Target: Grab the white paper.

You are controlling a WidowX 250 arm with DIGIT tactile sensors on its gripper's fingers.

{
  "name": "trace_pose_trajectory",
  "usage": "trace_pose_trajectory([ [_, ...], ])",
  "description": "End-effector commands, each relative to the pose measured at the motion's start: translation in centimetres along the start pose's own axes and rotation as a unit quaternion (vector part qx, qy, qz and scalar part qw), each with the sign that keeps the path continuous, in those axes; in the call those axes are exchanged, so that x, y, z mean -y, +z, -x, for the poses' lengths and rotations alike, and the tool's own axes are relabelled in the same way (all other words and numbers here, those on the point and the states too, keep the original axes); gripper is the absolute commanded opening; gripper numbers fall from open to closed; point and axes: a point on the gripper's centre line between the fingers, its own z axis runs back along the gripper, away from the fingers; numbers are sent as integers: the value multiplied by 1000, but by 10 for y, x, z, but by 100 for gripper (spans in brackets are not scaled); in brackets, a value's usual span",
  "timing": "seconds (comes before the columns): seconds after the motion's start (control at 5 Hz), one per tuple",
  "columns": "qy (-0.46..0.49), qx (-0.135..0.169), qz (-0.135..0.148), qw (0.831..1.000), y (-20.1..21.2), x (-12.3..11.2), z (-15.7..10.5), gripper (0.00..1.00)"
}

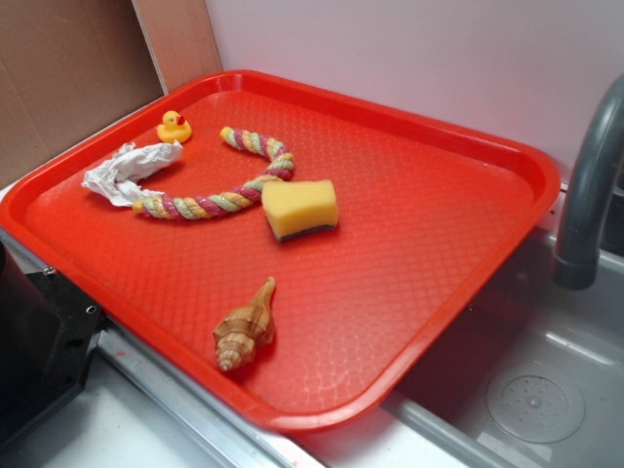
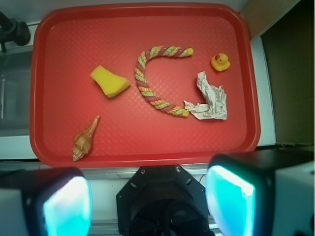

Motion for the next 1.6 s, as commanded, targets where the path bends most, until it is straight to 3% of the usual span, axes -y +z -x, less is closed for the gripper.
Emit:
trace_pose_trajectory([
  [0.0,0,0,0,1000,0,0,0,100],
  [0.6,85,0,-6,996,-6,-9,2,100],
  [1.0,274,23,-15,961,-47,-44,-7,100],
  [1.4,413,41,-30,909,-91,-86,-17,100],
])
